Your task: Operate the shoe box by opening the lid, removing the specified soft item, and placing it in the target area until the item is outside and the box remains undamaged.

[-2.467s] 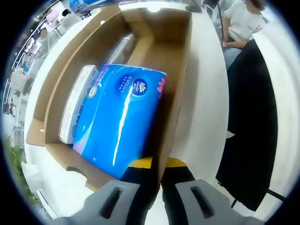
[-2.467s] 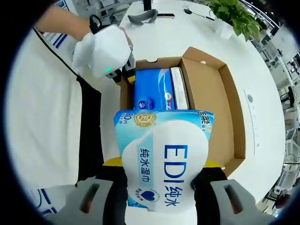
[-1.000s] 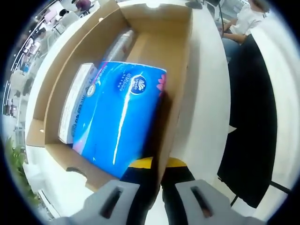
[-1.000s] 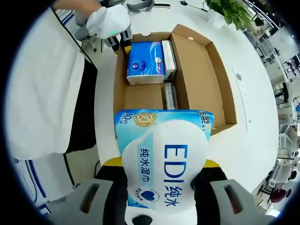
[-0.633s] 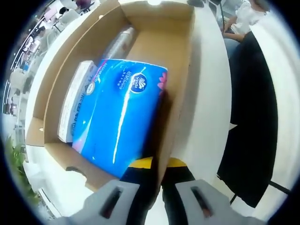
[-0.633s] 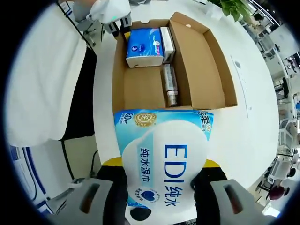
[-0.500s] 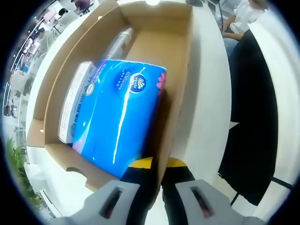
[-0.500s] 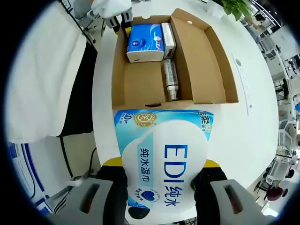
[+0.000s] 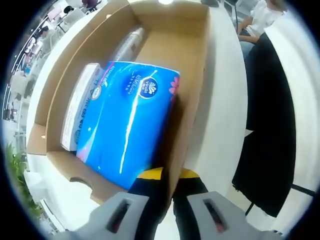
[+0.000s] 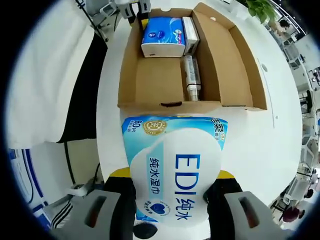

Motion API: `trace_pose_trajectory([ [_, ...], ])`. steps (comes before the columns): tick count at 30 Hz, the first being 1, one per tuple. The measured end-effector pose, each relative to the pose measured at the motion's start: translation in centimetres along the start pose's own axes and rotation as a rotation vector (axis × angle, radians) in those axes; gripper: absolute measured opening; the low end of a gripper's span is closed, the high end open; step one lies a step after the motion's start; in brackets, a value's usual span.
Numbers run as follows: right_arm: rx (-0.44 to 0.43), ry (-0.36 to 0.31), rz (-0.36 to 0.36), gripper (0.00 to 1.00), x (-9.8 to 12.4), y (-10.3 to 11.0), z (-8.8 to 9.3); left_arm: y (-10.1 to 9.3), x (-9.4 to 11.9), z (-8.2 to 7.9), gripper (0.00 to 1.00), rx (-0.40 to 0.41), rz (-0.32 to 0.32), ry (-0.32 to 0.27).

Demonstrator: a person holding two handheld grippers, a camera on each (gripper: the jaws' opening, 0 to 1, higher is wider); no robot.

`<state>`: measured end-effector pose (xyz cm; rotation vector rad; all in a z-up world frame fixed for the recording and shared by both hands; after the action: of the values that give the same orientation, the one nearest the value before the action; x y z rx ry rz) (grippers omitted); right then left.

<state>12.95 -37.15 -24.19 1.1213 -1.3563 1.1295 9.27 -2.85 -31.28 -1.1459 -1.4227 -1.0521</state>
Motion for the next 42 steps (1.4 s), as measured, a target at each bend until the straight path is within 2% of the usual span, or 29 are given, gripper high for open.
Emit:
trace_pose_trajectory([
  [4,0.036,0.027,-0.002,0.55,-2.0,0.4,0.0,0.0,0.0,0.0,0.05,0.003,0.011,0.009],
  [6,-0.017,0.023,-0.049,0.55,-2.7,0.8,0.0,0.0,0.0,0.0,0.05,0.0,0.008,0.007],
  [8,-0.014,0.014,-0.047,0.55,-2.9,0.6,0.0,0.0,0.0,0.0,0.05,-0.002,0.005,0.007],
  [13,0.033,0.039,-0.032,0.55,-3.3,0.6,0.2,0.1,0.0,0.0,0.05,0.001,0.01,0.011],
  [22,-0.011,0.035,-0.046,0.55,-4.7,0.3,0.0,0.0,0.0,0.0,0.04,0.0,0.003,0.014],
  [28,-0.004,0.033,-0.047,0.55,-5.2,0.6,-0.4,0.1,-0.1,0.0,0.05,0.001,0.004,0.018],
  [33,-0.045,0.03,-0.058,0.55,-6.0,0.5,-0.7,0.0,-0.1,0.0,0.05,0.0,0.004,0.026],
  [37,-0.012,0.04,-0.048,0.55,-6.5,0.5,-0.8,0.1,-0.2,0.1,0.05,-0.002,0.001,0.029],
  [42,-0.023,0.041,-0.057,0.55,-6.7,0.4,-0.8,0.1,-0.1,0.1,0.05,-0.001,0.0,0.036],
])
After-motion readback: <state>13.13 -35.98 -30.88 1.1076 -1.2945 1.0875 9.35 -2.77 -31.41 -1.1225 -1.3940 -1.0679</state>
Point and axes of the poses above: the point that each gripper's makers call its tool centre point, and the gripper's own axes: x roughly backward along the fingers, y roughly to its left, z roughly out of its underside, the point moved 4 cm from there along x, roughly backward along the fingers, and after that the axes turned 2 degrees about -x, right-handed, at the moved point
